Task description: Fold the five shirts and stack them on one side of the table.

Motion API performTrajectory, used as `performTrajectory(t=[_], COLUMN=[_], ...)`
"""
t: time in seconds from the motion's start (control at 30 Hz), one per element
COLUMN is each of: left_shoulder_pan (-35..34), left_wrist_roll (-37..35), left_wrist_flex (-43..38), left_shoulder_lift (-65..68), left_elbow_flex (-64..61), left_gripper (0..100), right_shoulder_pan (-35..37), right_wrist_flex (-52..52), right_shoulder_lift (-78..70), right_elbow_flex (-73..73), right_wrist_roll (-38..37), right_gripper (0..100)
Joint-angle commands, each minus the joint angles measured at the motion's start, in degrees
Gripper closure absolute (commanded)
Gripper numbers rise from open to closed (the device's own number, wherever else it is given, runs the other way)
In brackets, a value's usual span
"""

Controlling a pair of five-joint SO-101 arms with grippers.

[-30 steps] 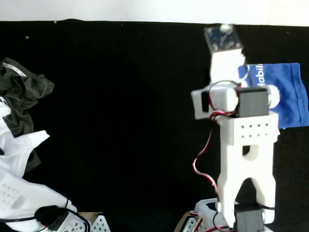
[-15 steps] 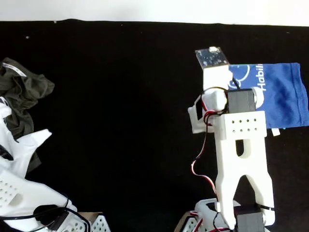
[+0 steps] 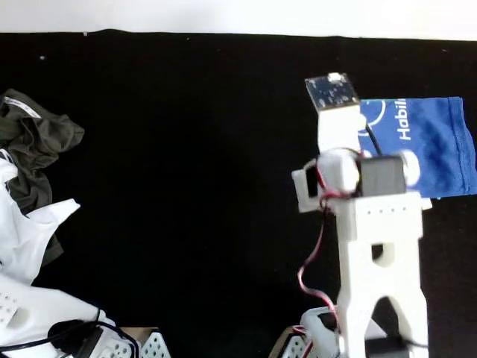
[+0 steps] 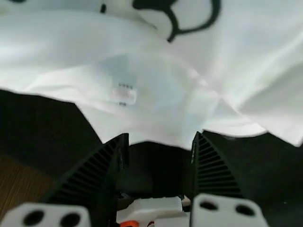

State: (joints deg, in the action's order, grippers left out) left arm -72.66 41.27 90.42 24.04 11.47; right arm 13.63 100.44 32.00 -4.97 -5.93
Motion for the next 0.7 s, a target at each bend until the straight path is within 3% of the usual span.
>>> performTrajectory(t=[0.0,0.27,0.5,0.67], left_shoulder_pan=[0.5,4.4,7.9,7.5], left_wrist_roll=[0.8,0.6,0.6,0.6], left_wrist_flex=[-5.6,-15.9,-15.9,-14.2], left_shoulder_lift=[-1.9,-2.1,-2.2,-2.4], left_elbow_flex=[-4.5,-13.0,-13.1,-12.2], left_gripper=[78,79,96,97], right_shoulder_pan=[1.8,4.6,4.7,4.5], right_wrist_flex=[0.7,-0.8,-0.9,-2.9], right_shoulder_lift=[8.2,14.9,14.1,14.1], right_elbow_flex=[-4.8,-17.0,-17.2,-17.4], right_wrist_roll=[-0.6,-0.7,-0.7,-0.7], right_gripper=[83.0,83.0,83.0,83.0])
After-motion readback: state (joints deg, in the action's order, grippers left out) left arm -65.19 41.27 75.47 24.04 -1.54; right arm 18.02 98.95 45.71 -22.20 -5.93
